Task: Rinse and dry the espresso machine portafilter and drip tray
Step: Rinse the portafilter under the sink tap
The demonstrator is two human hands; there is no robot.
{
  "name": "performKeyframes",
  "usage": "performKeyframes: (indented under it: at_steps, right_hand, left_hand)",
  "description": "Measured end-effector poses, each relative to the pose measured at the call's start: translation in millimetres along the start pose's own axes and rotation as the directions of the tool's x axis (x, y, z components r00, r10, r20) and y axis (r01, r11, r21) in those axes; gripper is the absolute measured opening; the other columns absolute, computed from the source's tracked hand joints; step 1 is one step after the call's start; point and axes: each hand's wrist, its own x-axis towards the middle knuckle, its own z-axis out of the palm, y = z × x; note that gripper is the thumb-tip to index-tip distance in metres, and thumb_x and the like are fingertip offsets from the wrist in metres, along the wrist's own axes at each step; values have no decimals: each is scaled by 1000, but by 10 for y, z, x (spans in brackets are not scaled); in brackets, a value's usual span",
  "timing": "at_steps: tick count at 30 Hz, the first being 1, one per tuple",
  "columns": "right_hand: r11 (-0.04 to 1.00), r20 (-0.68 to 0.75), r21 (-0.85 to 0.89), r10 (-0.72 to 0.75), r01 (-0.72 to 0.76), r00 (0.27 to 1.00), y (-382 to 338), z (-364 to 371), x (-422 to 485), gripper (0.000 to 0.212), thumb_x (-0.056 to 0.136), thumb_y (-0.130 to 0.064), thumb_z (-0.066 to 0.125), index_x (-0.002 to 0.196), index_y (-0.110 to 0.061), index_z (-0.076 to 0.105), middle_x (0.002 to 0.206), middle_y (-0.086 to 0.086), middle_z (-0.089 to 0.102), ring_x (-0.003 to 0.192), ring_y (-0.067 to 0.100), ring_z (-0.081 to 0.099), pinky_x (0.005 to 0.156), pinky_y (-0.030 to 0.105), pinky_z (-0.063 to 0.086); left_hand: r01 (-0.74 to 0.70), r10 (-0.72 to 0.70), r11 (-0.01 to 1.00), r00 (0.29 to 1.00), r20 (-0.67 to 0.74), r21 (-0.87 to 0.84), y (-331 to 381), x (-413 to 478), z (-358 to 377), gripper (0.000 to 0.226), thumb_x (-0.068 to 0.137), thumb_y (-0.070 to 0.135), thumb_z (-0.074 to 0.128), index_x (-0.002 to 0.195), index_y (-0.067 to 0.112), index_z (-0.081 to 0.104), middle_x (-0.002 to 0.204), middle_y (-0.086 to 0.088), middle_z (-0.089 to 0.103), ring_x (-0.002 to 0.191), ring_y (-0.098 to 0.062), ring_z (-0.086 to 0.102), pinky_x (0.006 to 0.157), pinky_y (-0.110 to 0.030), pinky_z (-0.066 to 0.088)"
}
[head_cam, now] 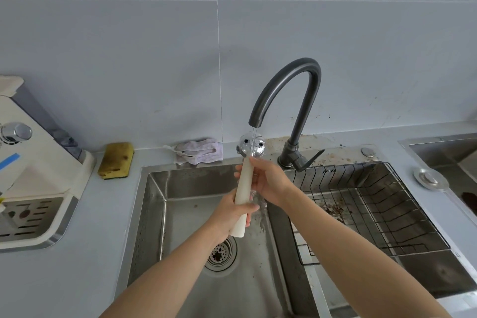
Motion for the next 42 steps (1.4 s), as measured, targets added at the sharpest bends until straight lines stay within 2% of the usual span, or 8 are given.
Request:
performKeyframes:
  at_steps: [5,10,17,22,27,33,39,42]
  right_hand:
    - [999,-26,37,-30,31,999,-70,36,85,19,99,-17,40,108,-5,50,90,9,63,78,21,63,73,33,54]
    - [996,-52,66,-58,62,997,-189,68,161,16,99,-17,40,102,-8,52,92,10,62,80,21,61,75,33,53]
    - [992,-80,16,-120,122,989,-412,90,244,19,100,-18,36,100,-11,53,93,8,61,82,20,60,84,36,49]
    - [987,-88,-13,-158,158,983,-531,89,290,17,100,-16,37,99,-14,54,91,5,61,81,18,60,78,34,50]
    - [975,-76,-66,-216,211,973,-703,87,298,21,100,-17,37,92,-14,56,87,5,59,81,19,57,77,33,48]
    - [960,-55,-102,-266,259,962,-881,69,323,23,100,-17,36,94,-14,57,87,7,57,82,21,55,81,35,48]
    - [947,-47,-138,-300,291,953,-959,128,306,24,99,-10,36,88,-14,57,83,7,56,80,21,54,81,34,48]
    - [948,-48,-133,-299,291,953,-967,154,310,23,98,-7,36,90,-13,57,82,7,57,80,21,53,79,34,47]
  left_hand:
    - [-20,20,1000,1000,14,-14,103,97,-33,19,80,3,66,88,12,50,58,-6,52,44,-12,49,47,-23,46]
    - [-7,12,997,997,74,-73,218,219,-100,16,81,3,64,88,12,53,62,-4,55,53,-16,52,54,-27,47]
    - [2,15,993,990,143,-117,404,342,-133,10,88,18,59,94,14,53,67,-3,59,58,-15,57,56,-26,49]
    - [2,22,990,986,167,-138,520,434,-99,14,89,19,57,100,13,51,67,-3,58,58,-14,57,58,-26,50]
    - [-5,39,984,982,187,-177,670,515,-42,8,90,20,53,93,13,52,66,-4,55,55,-15,54,54,-24,48]
    - [-26,62,983,978,198,-179,839,608,7,20,93,31,47,87,13,53,63,-2,61,56,-13,58,57,-25,51]
    - [-44,65,987,988,137,-152,930,636,3,32,94,38,42,84,13,58,69,-1,68,69,-16,64,74,-31,51]
    - [-43,65,986,989,131,-162,948,628,-13,35,95,39,41,84,12,59,68,2,71,70,-15,67,77,-31,51]
